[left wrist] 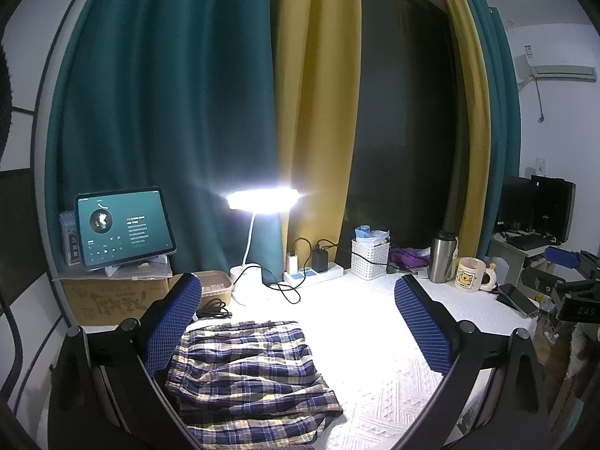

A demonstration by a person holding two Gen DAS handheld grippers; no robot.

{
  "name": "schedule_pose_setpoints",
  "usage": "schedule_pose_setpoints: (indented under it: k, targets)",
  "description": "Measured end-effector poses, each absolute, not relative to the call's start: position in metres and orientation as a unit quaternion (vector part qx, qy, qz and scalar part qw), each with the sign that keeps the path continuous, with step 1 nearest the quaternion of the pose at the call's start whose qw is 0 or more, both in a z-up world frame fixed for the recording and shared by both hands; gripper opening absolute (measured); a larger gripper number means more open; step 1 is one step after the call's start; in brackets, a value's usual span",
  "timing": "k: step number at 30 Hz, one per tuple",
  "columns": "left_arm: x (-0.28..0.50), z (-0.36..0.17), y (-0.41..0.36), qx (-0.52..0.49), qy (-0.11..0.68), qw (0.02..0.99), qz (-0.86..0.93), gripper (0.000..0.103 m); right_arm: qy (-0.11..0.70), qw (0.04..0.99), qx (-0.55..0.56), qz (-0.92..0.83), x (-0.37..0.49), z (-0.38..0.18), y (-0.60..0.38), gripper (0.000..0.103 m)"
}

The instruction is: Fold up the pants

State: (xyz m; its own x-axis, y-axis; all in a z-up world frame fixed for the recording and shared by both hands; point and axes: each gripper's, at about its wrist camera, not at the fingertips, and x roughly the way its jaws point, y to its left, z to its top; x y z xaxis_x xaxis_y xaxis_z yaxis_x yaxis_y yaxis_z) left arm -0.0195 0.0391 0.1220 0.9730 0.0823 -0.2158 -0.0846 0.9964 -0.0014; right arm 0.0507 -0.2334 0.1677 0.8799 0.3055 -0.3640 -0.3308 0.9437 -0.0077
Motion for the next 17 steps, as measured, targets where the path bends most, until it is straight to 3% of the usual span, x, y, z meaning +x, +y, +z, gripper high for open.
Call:
schedule_pose_setpoints:
  k: [17]
  targets:
    - [-0.0147, 0.1162, 0.0442, -0.009, 0.113, 0.993, 0.043, 0.102, 0.192, 0.967, -0.036, 0.165, 0.051, 0.1583, -0.2298, 0.099]
